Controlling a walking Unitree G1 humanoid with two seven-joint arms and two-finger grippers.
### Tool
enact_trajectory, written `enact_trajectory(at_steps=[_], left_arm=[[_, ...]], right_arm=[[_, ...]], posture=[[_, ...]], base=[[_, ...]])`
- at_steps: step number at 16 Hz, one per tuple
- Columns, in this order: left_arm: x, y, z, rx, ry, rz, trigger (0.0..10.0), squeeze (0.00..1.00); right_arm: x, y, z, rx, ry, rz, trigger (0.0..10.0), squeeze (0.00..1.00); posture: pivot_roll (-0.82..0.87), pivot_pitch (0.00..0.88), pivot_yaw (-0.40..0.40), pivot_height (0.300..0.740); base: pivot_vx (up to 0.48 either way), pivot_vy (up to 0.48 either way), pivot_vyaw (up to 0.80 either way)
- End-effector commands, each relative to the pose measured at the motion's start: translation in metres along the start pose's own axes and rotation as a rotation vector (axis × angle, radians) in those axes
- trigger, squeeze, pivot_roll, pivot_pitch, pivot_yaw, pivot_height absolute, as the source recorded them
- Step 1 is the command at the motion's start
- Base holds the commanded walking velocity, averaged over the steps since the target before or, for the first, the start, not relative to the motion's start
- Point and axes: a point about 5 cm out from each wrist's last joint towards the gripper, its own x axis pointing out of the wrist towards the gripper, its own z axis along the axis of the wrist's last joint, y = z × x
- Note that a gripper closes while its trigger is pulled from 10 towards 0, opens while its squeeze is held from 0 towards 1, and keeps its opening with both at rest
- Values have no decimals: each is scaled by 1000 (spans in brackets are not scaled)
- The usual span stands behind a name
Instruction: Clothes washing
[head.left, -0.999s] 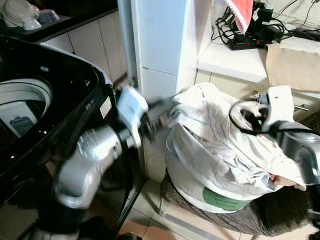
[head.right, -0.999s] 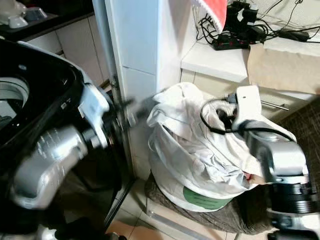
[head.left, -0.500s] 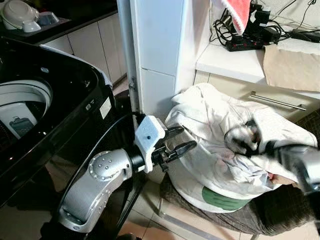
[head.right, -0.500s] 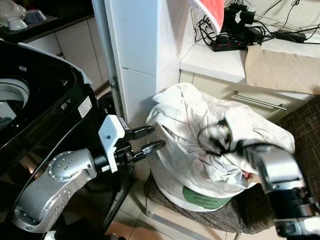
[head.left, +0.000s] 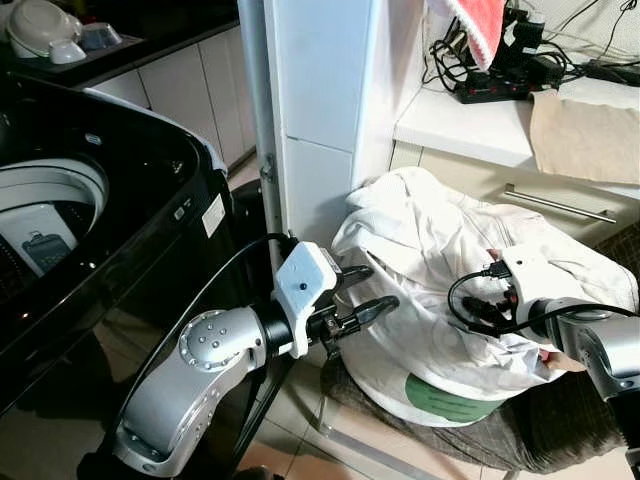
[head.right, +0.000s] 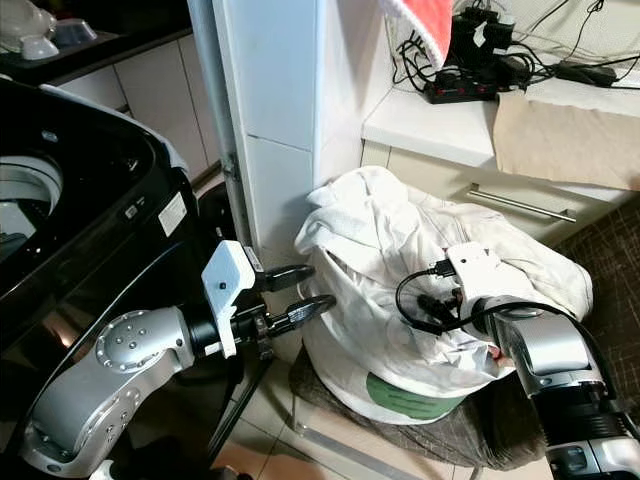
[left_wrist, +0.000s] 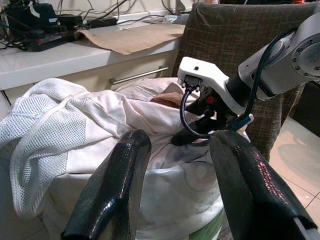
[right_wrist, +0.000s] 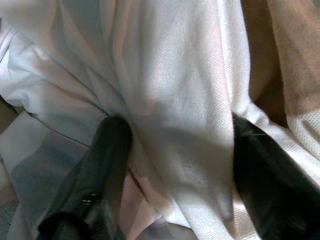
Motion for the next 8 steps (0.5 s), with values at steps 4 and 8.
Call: enact_trajectory(at_steps=[4,8], left_arm=[[-1,-2,1,12,17,-15,10000,0],[-2,-3,1,14,20,-24,10000,0]], right_arm=[[2,-3,-4,-36,9,-8,0,0],[2,-2,-3,-39,0,-3,0,0]], posture=[[-21,10,23,740],[-21,10,24,740]], base=[[0,0,0],[0,0,0]])
